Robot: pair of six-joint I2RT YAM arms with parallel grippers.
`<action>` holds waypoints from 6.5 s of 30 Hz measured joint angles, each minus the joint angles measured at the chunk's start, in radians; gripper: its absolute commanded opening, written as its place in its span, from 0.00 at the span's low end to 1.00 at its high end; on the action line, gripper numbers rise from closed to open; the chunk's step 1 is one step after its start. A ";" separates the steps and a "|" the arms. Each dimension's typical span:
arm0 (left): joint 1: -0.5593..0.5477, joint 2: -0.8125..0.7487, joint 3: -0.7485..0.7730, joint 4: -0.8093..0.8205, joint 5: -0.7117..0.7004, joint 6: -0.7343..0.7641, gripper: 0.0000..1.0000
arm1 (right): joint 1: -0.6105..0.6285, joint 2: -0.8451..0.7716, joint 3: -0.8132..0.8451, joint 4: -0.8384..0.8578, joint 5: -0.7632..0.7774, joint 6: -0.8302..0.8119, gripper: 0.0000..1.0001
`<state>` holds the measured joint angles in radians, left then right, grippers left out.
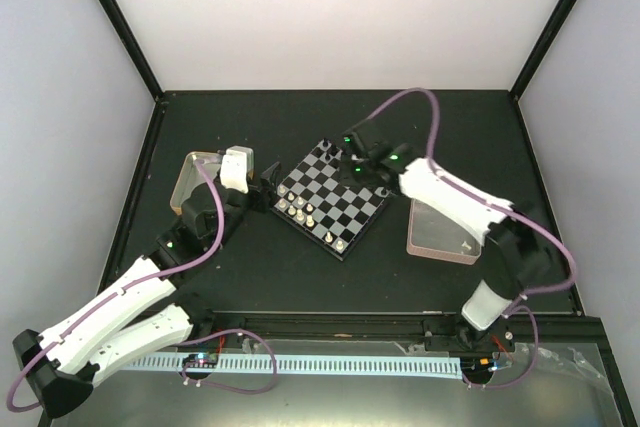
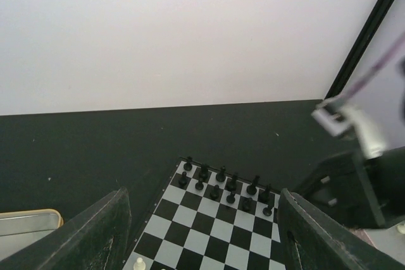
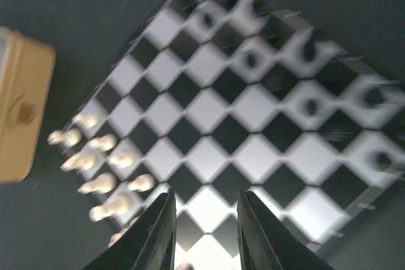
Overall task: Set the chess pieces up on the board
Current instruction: Place the chess piece on the chessboard, then pick up the chess piece from the storage box, then place the chess piece on the chessboard, then pick up the chess piece from the storage box.
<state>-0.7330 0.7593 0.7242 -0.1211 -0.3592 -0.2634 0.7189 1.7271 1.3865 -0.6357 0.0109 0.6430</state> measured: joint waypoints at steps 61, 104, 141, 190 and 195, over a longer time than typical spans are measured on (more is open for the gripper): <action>0.021 0.019 -0.021 0.014 0.054 -0.016 0.66 | -0.726 -0.167 -0.536 0.117 0.164 -0.114 0.14; 0.021 0.020 -0.021 0.014 0.062 -0.016 0.66 | -0.720 -0.238 -0.536 0.071 0.113 -0.114 0.03; 0.028 0.020 -0.021 0.014 0.047 -0.017 0.67 | 0.163 0.264 0.091 -0.024 0.036 0.011 0.05; 0.042 0.021 -0.021 0.014 0.050 -0.018 0.67 | -0.066 -0.253 -0.275 -0.017 0.238 0.112 0.30; 0.046 0.021 -0.021 0.014 0.055 -0.019 0.67 | -0.269 -0.429 -0.476 -0.029 0.288 0.122 0.33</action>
<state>-0.6868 0.7807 0.7033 -0.1070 -0.3046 -0.2821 0.4500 1.2980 0.9104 -0.6651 0.2985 0.7650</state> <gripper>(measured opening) 0.674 0.325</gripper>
